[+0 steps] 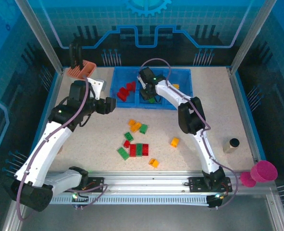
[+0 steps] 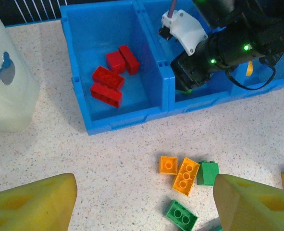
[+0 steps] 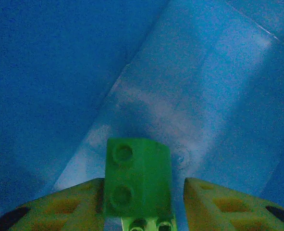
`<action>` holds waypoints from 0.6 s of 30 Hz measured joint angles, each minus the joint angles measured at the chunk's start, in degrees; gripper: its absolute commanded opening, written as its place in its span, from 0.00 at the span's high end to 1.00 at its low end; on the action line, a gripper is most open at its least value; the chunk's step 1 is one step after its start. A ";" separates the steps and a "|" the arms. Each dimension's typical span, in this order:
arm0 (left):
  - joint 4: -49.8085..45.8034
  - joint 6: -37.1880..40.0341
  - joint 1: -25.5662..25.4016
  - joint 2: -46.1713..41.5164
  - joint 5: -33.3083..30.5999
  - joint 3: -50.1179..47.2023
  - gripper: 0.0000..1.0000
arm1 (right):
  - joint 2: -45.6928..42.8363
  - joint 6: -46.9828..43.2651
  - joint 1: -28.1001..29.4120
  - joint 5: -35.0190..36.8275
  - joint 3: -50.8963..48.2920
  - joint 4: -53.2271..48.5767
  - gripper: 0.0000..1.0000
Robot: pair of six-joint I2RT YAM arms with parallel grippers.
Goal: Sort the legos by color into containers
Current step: Place the lego in the container.
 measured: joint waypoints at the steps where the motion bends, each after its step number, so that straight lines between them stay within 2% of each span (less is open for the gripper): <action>1: -0.02 0.00 0.00 0.11 0.00 -0.26 0.24 | 0.00 -0.02 -0.04 -0.04 -0.02 0.02 0.49; 8: 0.04 0.00 0.00 1.14 0.00 -2.71 0.24 | -5.46 -0.70 -0.09 -2.43 -6.27 1.53 0.44; 13: 0.20 0.22 0.00 2.51 0.02 -3.10 0.24 | -16.94 -3.63 0.02 -6.62 -14.95 4.20 0.42; 18: 0.50 0.46 0.00 2.71 0.09 -3.32 0.24 | -30.01 -14.25 0.22 -15.17 -26.64 7.82 0.34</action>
